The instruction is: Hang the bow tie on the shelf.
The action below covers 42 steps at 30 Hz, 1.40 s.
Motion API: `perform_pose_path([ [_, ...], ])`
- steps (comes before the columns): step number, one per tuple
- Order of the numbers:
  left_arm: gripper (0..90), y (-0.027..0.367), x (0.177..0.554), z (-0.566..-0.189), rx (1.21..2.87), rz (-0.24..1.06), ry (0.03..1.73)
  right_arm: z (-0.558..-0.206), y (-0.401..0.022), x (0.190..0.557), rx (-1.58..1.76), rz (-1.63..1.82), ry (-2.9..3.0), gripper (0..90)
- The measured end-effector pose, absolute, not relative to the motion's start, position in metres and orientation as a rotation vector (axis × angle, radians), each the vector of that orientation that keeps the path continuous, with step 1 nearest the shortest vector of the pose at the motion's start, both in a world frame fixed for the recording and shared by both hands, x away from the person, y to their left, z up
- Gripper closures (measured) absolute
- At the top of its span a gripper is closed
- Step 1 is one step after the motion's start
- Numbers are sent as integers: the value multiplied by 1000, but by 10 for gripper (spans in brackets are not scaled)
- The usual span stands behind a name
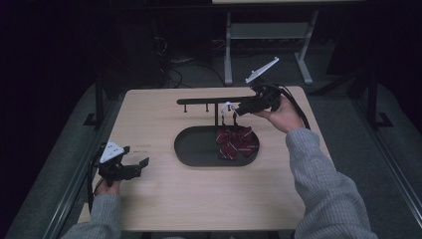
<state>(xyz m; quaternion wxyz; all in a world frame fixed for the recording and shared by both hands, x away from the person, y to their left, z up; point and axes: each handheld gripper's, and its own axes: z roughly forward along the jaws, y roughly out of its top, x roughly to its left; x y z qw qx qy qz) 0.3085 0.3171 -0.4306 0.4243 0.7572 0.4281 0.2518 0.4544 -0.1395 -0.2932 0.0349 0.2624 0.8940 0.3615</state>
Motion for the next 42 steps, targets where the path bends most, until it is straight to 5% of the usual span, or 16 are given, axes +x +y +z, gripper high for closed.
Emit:
perform_pose_path([
  [42, 130, 316, 308, -430, 1897, 642, 1067, -305, -174, 413, 862, 1180, 2719, 541],
])
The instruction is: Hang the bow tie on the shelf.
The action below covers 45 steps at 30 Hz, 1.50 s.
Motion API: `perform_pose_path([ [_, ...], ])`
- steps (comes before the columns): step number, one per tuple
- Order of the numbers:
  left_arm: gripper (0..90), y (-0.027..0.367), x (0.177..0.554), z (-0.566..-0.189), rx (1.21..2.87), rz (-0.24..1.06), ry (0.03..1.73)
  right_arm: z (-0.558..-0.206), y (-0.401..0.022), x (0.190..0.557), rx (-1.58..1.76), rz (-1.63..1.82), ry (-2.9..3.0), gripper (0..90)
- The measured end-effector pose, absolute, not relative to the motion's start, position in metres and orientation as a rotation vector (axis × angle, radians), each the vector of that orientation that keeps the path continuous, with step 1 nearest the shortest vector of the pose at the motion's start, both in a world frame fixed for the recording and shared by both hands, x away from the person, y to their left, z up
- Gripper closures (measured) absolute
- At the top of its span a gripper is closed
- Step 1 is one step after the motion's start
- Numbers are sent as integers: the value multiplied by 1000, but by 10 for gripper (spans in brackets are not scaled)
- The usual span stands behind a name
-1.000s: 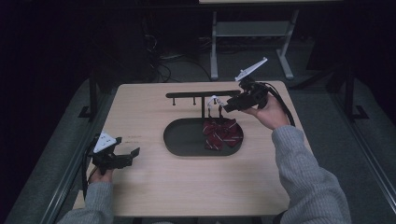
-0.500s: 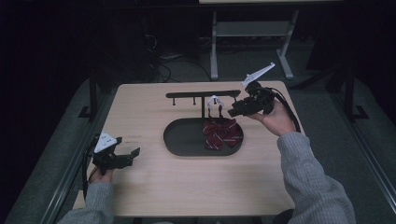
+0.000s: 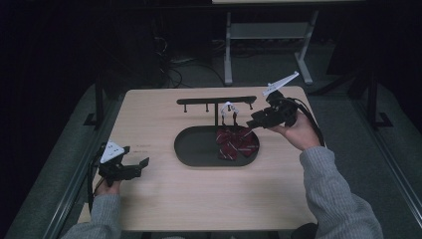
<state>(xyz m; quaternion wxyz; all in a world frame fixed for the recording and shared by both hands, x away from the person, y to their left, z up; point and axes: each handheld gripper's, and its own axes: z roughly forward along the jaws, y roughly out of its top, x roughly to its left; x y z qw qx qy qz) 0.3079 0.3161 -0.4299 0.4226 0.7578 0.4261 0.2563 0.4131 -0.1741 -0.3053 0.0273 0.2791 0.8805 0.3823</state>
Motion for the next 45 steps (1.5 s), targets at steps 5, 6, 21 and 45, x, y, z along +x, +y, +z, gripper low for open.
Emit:
perform_pose_path([
  [5, 130, 316, 308, -430, 1897, 642, 1066, -308, -178, 410, 870, 1180, 2720, 526],
  [6, 130, 316, 308, -430, 1897, 642, 1066, -308, -179, 409, 870, 1177, 2719, 525],
  [21, 130, 316, 308, -430, 1901, 642, 1064, -318, -188, 399, 894, 1189, 2706, 500],
  [45, 130, 315, 308, -430, 1902, 641, 1062, -338, -202, 386, 954, 1187, 2713, 470],
])
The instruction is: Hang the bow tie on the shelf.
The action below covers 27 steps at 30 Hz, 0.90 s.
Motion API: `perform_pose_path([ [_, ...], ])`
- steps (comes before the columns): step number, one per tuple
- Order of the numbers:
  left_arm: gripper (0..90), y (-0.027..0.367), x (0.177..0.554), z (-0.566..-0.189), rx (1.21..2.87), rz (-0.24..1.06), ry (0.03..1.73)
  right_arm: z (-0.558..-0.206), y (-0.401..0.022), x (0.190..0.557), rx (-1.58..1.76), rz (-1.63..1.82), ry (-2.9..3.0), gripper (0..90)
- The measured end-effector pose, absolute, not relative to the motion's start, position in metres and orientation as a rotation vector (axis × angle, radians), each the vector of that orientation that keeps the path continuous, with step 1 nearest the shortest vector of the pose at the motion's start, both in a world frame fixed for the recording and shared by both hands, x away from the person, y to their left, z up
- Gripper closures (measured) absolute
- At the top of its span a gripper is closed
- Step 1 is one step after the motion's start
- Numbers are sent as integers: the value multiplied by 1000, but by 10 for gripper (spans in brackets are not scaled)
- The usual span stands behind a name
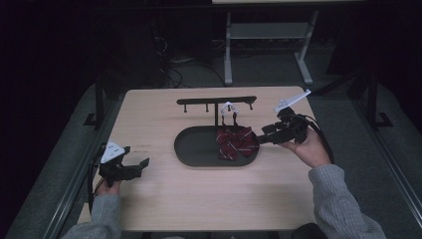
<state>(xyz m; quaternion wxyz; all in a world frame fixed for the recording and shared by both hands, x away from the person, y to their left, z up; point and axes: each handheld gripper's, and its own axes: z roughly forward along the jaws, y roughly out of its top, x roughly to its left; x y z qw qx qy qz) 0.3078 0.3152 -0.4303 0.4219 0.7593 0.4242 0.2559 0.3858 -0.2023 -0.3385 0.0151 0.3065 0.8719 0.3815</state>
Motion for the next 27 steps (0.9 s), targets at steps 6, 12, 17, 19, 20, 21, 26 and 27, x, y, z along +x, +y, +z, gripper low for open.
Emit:
perform_pose_path([
  [6, 130, 315, 308, -430, 1903, 641, 1062, -346, -208, 382, 974, 1183, 2717, 467],
  [12, 130, 315, 308, -431, 1902, 641, 1063, -352, -213, 379, 999, 1175, 2713, 462],
  [17, 130, 315, 308, -431, 1902, 640, 1062, -358, -217, 376, 1035, 1168, 2721, 452],
  [19, 130, 315, 308, -430, 1902, 641, 1064, -359, -217, 376, 1031, 1165, 2721, 452],
  [20, 130, 315, 308, -430, 1899, 640, 1066, -359, -217, 376, 1034, 1165, 2720, 451],
  [21, 130, 315, 308, -430, 1902, 640, 1066, -358, -218, 374, 1038, 1167, 2718, 451],
  [26, 130, 316, 307, -430, 1905, 640, 1065, -364, -221, 372, 1039, 1177, 2712, 451],
  [27, 130, 316, 307, -430, 1905, 641, 1064, -366, -222, 371, 1050, 1184, 2709, 451],
])
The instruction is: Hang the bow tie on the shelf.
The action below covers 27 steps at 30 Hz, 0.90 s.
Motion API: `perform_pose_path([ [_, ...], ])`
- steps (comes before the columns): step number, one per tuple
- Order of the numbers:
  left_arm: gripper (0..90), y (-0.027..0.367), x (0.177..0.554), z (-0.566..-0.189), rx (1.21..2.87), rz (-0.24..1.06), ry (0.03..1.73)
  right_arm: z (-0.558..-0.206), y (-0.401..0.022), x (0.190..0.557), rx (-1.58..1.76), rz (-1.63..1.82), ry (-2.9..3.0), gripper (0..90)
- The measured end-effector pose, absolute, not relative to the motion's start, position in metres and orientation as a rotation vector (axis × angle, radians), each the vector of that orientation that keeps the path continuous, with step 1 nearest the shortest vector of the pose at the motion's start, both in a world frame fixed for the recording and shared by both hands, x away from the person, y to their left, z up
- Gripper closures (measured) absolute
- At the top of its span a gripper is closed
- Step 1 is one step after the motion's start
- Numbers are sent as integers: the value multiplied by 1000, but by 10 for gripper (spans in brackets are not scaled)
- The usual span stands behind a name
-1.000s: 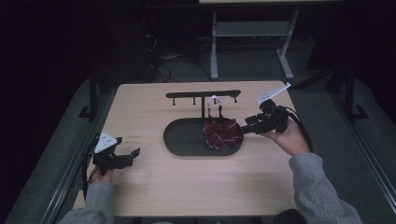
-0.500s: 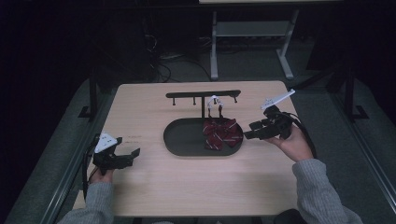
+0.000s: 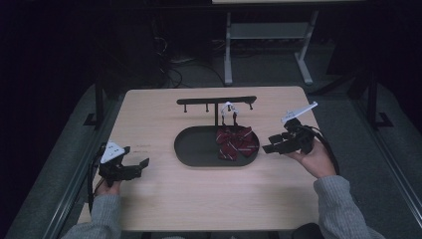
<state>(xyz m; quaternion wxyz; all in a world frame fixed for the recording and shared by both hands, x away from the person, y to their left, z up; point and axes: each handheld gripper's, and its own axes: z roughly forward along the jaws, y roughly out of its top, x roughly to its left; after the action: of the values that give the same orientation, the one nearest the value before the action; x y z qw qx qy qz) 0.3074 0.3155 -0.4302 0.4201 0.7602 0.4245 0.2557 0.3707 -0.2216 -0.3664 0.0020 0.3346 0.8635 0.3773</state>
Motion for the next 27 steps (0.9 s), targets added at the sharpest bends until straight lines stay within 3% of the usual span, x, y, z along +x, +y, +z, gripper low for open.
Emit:
perform_pose_path([
  [27, 130, 314, 307, -431, 1907, 636, 1062, -404, -246, 348, 1177, 1205, 2686, 443],
])
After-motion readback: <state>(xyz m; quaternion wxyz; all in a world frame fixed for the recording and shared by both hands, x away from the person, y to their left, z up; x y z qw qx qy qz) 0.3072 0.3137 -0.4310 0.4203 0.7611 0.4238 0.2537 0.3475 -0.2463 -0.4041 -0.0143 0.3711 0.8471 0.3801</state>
